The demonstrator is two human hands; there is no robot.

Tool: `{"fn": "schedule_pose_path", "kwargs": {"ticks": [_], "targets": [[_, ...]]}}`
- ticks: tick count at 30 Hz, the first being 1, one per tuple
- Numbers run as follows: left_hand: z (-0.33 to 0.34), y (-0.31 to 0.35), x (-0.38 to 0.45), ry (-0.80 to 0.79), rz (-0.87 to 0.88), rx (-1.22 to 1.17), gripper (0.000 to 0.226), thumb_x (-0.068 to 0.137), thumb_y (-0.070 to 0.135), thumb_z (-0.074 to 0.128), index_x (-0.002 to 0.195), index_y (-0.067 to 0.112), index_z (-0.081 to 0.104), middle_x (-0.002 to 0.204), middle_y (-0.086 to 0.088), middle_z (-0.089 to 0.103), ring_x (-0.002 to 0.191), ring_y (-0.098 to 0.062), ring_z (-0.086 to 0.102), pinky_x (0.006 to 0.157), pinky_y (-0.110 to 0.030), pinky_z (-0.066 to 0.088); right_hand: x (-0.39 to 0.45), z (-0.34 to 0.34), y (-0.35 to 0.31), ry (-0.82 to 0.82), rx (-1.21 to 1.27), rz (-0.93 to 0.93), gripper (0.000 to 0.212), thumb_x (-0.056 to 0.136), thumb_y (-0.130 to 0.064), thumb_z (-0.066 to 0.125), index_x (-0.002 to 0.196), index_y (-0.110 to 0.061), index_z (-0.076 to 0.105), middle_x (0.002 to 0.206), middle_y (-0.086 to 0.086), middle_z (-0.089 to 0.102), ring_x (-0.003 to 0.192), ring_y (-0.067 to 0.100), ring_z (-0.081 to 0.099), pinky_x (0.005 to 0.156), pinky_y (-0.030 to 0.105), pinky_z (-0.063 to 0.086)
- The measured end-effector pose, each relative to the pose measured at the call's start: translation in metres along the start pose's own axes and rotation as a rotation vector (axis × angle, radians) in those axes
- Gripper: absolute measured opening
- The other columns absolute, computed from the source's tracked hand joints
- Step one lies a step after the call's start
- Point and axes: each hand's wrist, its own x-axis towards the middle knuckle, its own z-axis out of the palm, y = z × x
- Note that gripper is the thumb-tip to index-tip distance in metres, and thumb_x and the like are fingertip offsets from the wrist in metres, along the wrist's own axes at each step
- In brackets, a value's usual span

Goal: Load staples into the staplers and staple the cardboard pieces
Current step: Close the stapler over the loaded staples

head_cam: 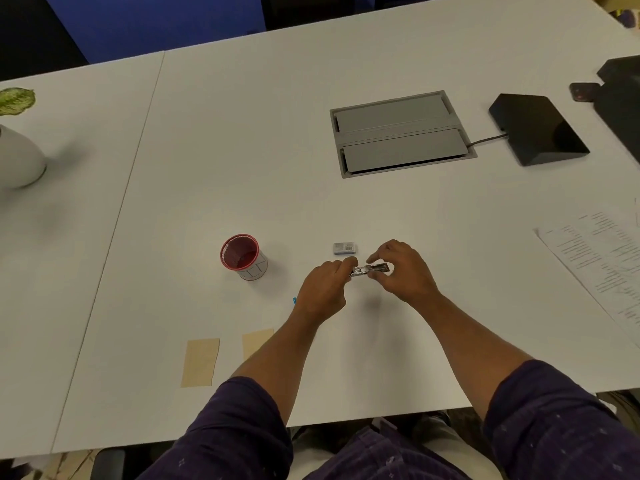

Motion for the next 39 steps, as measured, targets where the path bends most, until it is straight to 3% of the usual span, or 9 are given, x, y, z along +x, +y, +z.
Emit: {"fn": "schedule_pose_path", "kwargs": {"ticks": [7,18,24,30,35,39], "targets": [[-0.001,0.004,0.000,0.003,0.017,-0.009,0.044,0.079,0.002,0.071,0.113,0.021,0.051,0.083,-0.002,0.067,0.068,-0.023,0.056,0.057,-0.026,0.032,0.001,0.005,-0.004,-0.004,-0.013,-0.115,0.020,0.078,-0.019,0.085,0.097,-0.026,0.082,0.100,-0.007,0.067,0.091,0.018,0.060,0.078,0.040,0.053],[-0.002,0.003,-0.003,0.010,-0.007,0.000,0.038,0.081,0.001,0.070,0.113,0.016,0.055,0.083,-0.004,0.065,0.068,-0.025,0.055,0.058,-0.028,0.029,-0.002,0.004,-0.001,-0.030,0.031,-0.068,0.020,0.078,-0.017,0.085,0.097,-0.025,0.081,0.100,-0.010,0.064,0.091,0.013,0.056,0.078,0.030,0.050],[-0.001,-0.003,-0.004,0.010,0.004,0.003,0.039,0.082,0.001,0.067,0.113,0.020,0.052,0.080,-0.001,0.063,0.067,-0.026,0.053,0.055,-0.029,0.032,0.000,0.000,-0.001,-0.019,-0.039,-0.008,0.014,0.077,-0.027,0.085,0.091,-0.028,0.080,0.097,-0.011,0.062,0.089,0.012,0.056,0.076,0.025,0.043],[0.000,-0.007,-0.004,0.007,-0.015,-0.003,0.043,0.082,0.004,0.068,0.115,0.023,0.049,0.083,0.001,0.064,0.068,-0.024,0.053,0.055,-0.029,0.033,-0.003,-0.001,0.003,-0.049,-0.028,0.068,0.016,0.080,-0.031,0.082,0.093,-0.035,0.073,0.099,-0.016,0.056,0.087,0.006,0.056,0.067,0.021,0.039],[0.001,-0.008,-0.002,0.011,-0.018,-0.021,0.043,0.084,0.005,0.066,0.117,0.023,0.047,0.085,-0.001,0.065,0.069,-0.026,0.055,0.054,-0.032,0.038,-0.002,0.005,0.006,-0.043,0.105,0.193,0.026,0.081,-0.033,0.081,0.094,-0.033,0.058,0.100,-0.017,0.062,0.086,0.005,0.063,0.071,0.028,0.050],[0.000,-0.012,-0.003,0.015,-0.029,-0.018,0.050,0.083,0.006,0.068,0.126,0.022,0.045,0.089,-0.003,0.067,0.071,-0.027,0.057,0.056,-0.035,0.044,0.000,0.006,0.015,-0.075,0.245,0.219,0.026,0.082,-0.025,0.080,0.097,-0.033,0.060,0.094,-0.015,0.069,0.082,0.005,0.066,0.077,0.036,0.055]]}}
